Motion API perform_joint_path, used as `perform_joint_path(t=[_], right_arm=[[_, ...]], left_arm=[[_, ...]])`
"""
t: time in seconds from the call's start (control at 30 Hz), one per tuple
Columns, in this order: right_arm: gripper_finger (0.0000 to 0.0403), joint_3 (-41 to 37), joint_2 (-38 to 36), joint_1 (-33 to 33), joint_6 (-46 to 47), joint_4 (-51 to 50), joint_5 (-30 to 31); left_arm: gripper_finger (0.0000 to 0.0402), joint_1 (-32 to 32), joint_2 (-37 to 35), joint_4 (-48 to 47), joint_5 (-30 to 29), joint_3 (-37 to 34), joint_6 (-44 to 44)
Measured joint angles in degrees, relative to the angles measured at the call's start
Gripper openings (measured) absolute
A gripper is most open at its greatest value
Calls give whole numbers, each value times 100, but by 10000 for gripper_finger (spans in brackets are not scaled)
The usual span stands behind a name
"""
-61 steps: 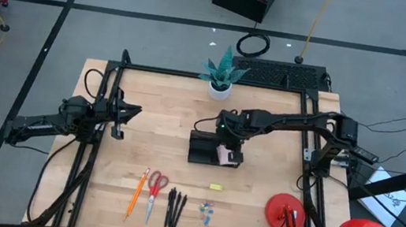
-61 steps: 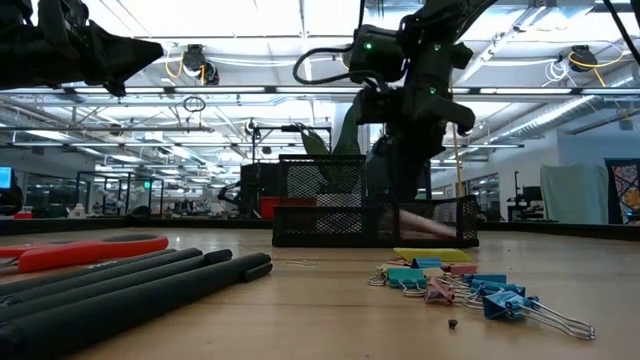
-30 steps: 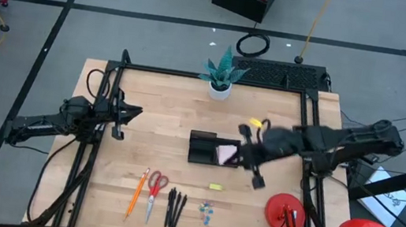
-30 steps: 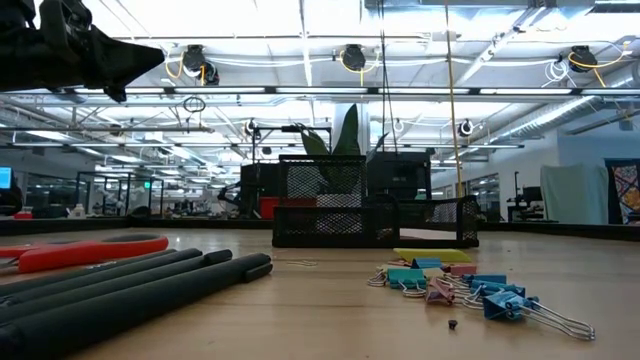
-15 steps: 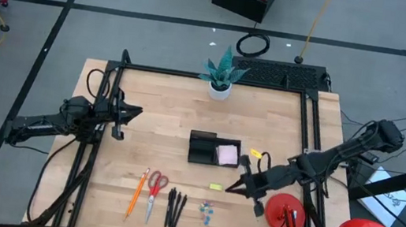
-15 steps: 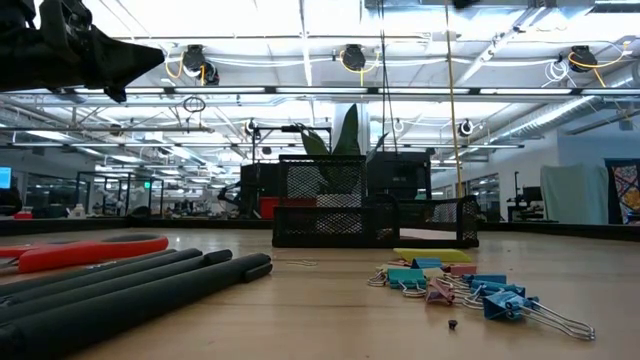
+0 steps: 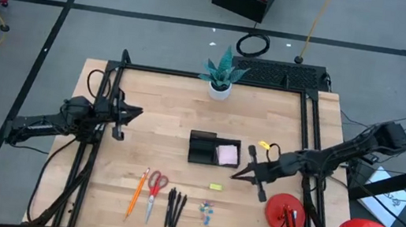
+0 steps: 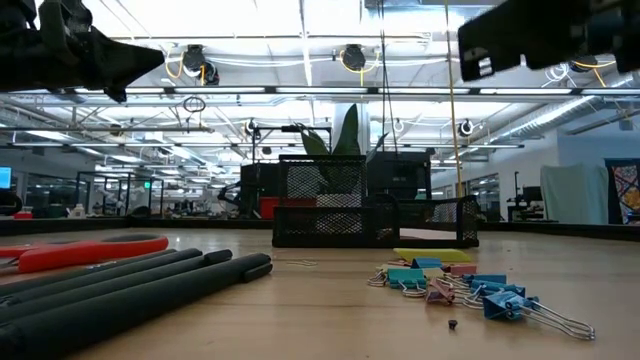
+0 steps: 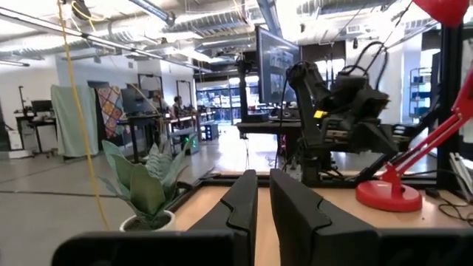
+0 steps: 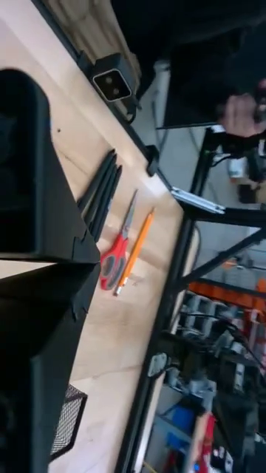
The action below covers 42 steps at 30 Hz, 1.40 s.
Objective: Pick and place office supplies into organizer
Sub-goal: Put the green eraser into the black desk organizer
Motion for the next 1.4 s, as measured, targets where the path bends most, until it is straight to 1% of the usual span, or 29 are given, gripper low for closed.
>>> perform_joint_path(t=[0.07,0.17,0.27,0.33,0.43,0.5,0.63,0.77,0.9,0.97,1.07,1.3,1.4], right_arm=[[0,-282,-93,-99,80,351,4],[0,-600,-249,-230,205,553,7],[0,-777,-412,-323,217,556,3],[0,-855,-521,-367,219,556,-10],[0,-941,-709,-447,184,549,-289],[0,-1004,-843,-474,171,555,-293],[0,-1087,-1061,-604,215,507,-273],[0,-1089,-1269,-731,148,504,-275],[0,-1089,-1512,-918,106,494,-273],[1,-1089,-1646,-1014,108,483,-273],[4,-1089,-1836,-1127,99,401,-273],[2,-1089,-2300,-1273,14,177,-273],[4,-1089,-2486,-1335,-105,57,-273]], left_arm=[[47,-7,2,-158,8,0,-37],[47,-42,139,-219,58,0,-78],[47,-182,530,-24,293,91,-87],[47,-316,924,96,285,274,-163],[47,-613,1741,143,209,611,-185],[46,-882,2480,341,115,827,-129],[46,-1458,4095,1031,-184,1350,133],[46,-1865,5629,897,-333,2212,130],[46,-2120,6886,824,-461,3067,123],[46,-2203,7359,747,-607,3456,95],[46,-2302,7888,634,-886,4030,-63],[46,-2570,8899,-2,-1256,5087,-153],[46,-2689,9274,-58,-1354,5421,-240]])
